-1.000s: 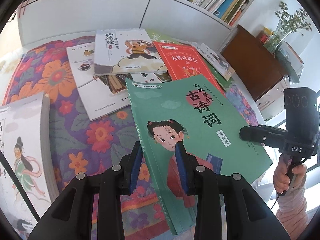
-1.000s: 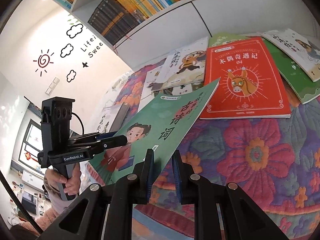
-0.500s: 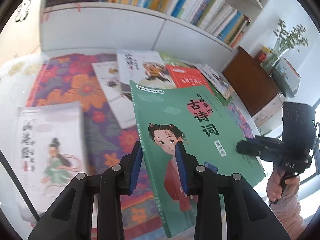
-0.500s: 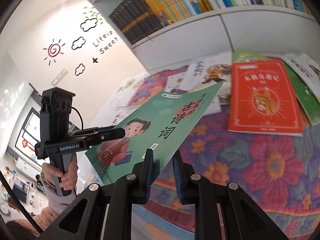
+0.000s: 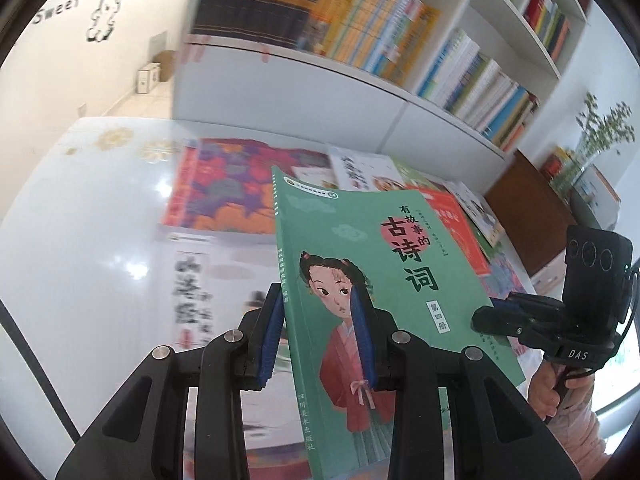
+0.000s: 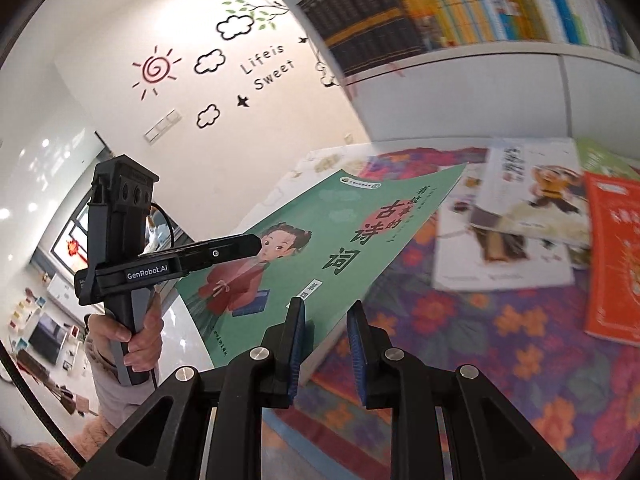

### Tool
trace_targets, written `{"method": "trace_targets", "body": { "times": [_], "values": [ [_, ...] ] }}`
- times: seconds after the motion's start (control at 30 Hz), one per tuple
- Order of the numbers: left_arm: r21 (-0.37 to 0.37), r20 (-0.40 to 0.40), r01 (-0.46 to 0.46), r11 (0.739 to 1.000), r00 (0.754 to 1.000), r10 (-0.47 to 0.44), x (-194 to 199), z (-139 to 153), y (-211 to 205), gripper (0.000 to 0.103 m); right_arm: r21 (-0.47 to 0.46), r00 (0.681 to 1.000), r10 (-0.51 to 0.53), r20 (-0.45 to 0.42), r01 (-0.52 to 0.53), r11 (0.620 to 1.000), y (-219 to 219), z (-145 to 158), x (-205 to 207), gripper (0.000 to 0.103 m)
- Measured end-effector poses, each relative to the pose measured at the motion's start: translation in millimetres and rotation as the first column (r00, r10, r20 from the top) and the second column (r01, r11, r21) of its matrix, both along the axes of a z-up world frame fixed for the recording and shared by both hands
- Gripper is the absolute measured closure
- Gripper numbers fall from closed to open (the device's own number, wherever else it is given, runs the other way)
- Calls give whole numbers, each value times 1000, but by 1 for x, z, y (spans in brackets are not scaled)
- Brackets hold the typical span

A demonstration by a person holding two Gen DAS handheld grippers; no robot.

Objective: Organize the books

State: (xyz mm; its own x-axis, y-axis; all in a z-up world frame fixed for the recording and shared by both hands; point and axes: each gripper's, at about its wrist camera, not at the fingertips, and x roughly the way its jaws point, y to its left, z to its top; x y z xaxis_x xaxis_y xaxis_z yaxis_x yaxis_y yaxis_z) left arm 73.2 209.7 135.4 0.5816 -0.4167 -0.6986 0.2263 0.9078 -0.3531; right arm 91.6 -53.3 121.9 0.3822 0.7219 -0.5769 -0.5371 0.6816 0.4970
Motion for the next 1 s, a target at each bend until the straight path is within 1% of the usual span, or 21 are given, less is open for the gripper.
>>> {"method": "trace_targets", "body": {
  "times": [0.1,0.13,0.23,0.37,0.4,0.43,0.47,0.53,0.57,0.63,0.7,0.77,0.83,0.87,0.93,1.0],
  "values": [
    [-31,6,-31,999,999,31,2,-6,26,74,-5,1000,18,6,-18,1000,23,-5,8,83],
    [-31,9,-47,998,999,47,2,-10,35,74,-4,1000,24,2,-24,1000,29,-7,10,83],
    [3,13,-83,997,996,83,3,-23,51,74,-11,999,41,3,-41,999,52,-13,15,83],
    [-40,-22,-73,997,997,72,5,-41,65,74,-7,997,72,8,-72,997,73,-20,21,83],
    [-10,-31,-95,995,995,95,5,-46,66,74,-13,997,76,3,-76,997,78,-23,23,83],
    [46,-32,-140,989,989,142,6,-53,70,74,-13,996,87,-12,-88,996,83,-26,24,83],
    [38,-37,-142,989,989,143,6,-57,73,74,-12,994,100,-40,-101,995,88,-34,25,83],
    [-43,-96,-130,991,987,126,8,-72,84,74,-44,995,93,-47,-96,994,93,-43,26,83],
    [-31,-108,-139,990,985,134,8,-76,86,74,-68,995,80,-52,-84,994,93,-49,27,83],
    [25,-105,-167,986,980,169,8,-82,89,73,-91,995,43,-87,-51,995,89,-62,34,83],
    [7,-127,-180,984,976,179,8,-89,93,72,-79,989,10,-147,-22,997,80,-74,45,83],
    [-2,-137,-182,983,974,180,7,-92,96,71,-95,982,-43,-184,26,995,71,-85,53,83],
    [20,-136,-186,982,973,187,5,-93,94,71,-115,973,-97,-210,74,991,64,-93,62,83],
    [32,-138,-184,982,973,187,5,-95,93,71,-109,965,-118,-234,94,990,60,-97,67,83],
    [49,-148,-173,984,973,179,3,-98,86,69,-72,951,-121,-283,105,992,57,-105,74,83],
    [63,-156,-166,984,972,174,1,-99,81,67,-60,947,-120,-298,107,992,59,-108,78,83]
  ]
}}
